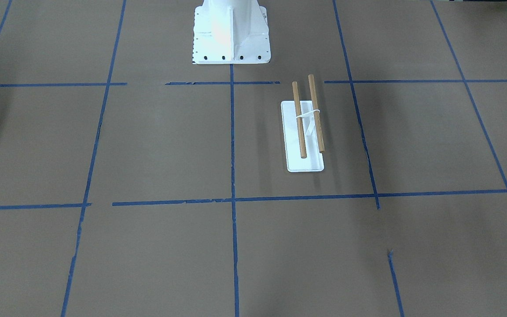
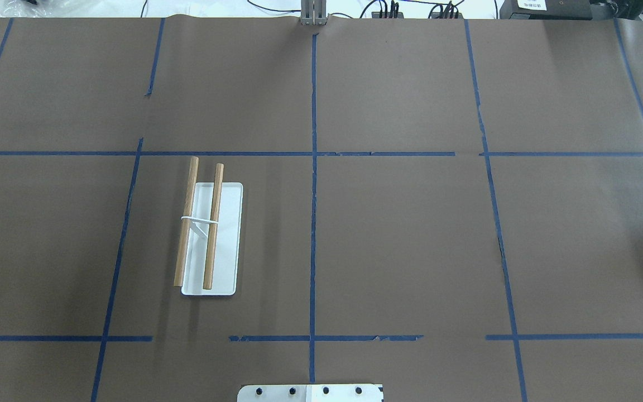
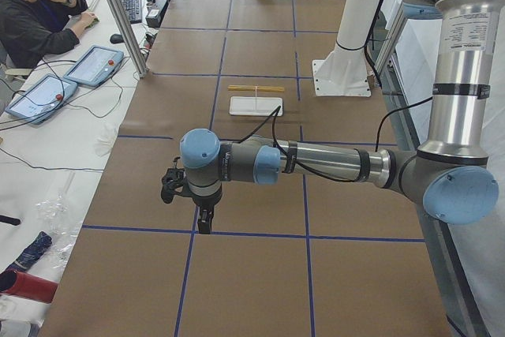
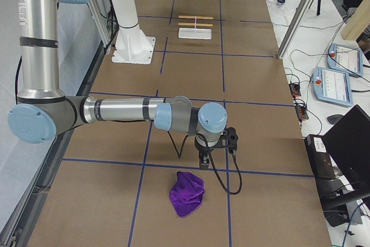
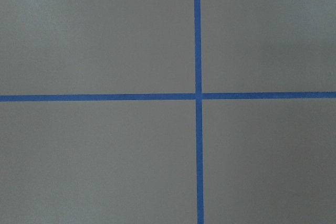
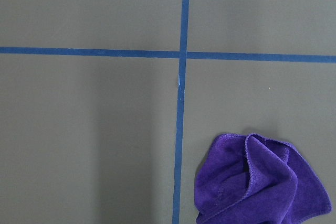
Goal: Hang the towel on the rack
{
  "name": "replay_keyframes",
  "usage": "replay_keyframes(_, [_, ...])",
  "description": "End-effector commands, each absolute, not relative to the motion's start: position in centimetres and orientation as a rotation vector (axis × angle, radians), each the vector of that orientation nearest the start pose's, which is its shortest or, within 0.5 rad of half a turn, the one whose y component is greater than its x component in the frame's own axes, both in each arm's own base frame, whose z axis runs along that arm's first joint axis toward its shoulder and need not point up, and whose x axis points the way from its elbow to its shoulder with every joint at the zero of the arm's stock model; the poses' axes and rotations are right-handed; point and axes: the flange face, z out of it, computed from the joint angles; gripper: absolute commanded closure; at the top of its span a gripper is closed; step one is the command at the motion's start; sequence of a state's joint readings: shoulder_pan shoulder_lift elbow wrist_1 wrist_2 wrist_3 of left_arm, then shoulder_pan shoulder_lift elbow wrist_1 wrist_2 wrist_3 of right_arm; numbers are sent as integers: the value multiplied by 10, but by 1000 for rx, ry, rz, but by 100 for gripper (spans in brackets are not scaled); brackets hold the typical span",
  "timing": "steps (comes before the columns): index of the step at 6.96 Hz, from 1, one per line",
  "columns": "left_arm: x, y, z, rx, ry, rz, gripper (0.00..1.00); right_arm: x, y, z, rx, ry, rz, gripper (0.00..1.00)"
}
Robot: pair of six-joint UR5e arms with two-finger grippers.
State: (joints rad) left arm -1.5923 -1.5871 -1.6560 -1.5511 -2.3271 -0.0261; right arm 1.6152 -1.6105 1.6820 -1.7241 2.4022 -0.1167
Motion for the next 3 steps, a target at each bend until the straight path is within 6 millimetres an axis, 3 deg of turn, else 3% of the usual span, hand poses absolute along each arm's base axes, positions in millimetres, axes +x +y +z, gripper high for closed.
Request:
replay_keyframes(1, [-76, -502, 610, 80, 757, -13, 0, 80, -467, 629, 2, -840, -40, 0])
replay_keyframes(3, [-76, -501, 609, 81, 759, -12, 0, 79, -485, 629, -5, -857, -27, 0])
